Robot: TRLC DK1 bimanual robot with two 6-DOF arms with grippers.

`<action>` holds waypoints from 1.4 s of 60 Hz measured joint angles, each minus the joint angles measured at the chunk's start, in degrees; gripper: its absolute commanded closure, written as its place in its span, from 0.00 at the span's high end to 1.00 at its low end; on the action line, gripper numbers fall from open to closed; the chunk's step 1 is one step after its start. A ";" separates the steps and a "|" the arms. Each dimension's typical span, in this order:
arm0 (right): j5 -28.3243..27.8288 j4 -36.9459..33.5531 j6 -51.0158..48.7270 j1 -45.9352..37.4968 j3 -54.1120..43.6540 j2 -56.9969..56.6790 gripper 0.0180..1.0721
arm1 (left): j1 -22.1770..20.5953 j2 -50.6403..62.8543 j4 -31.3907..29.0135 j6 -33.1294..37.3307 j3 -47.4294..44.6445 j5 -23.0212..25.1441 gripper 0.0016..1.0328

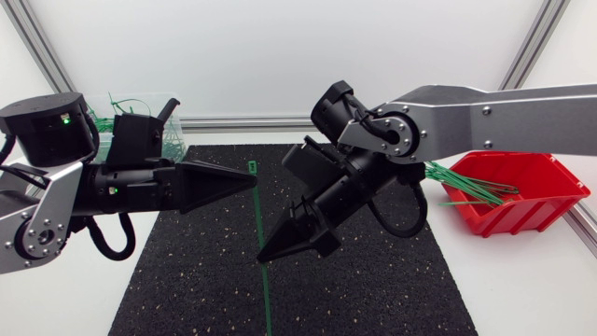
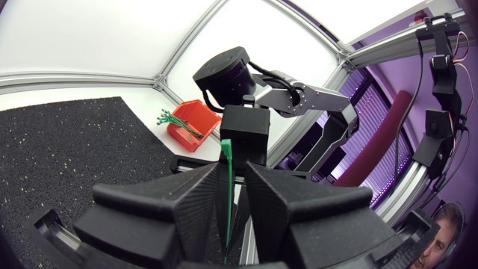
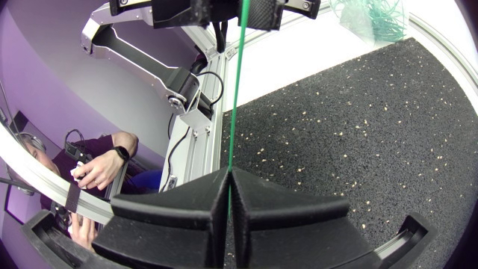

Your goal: Take a green cable tie from the red box, thread the tail through the head to close it, then place it in the transparent bin on the left.

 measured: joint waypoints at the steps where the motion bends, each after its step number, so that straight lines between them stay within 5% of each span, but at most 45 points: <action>1: 0.00 0.00 0.00 0.02 0.00 0.00 0.05 | 0.02 0.02 0.00 0.00 0.00 -0.07 0.22; 27: 0.00 0.15 0.00 0.02 0.00 0.00 0.05 | 0.02 0.09 0.02 0.00 0.00 -0.09 0.22; 33: 0.00 0.17 0.00 0.02 0.00 0.00 0.05 | 0.02 0.09 0.02 0.00 0.00 -0.11 0.11; 42: 0.00 0.17 0.00 0.20 0.00 0.00 0.05 | 0.02 0.09 0.02 0.00 0.00 -0.11 0.08; 84: 0.00 0.42 0.00 0.70 0.00 0.00 0.05 | 0.02 0.09 0.02 -0.96 0.00 -0.31 0.07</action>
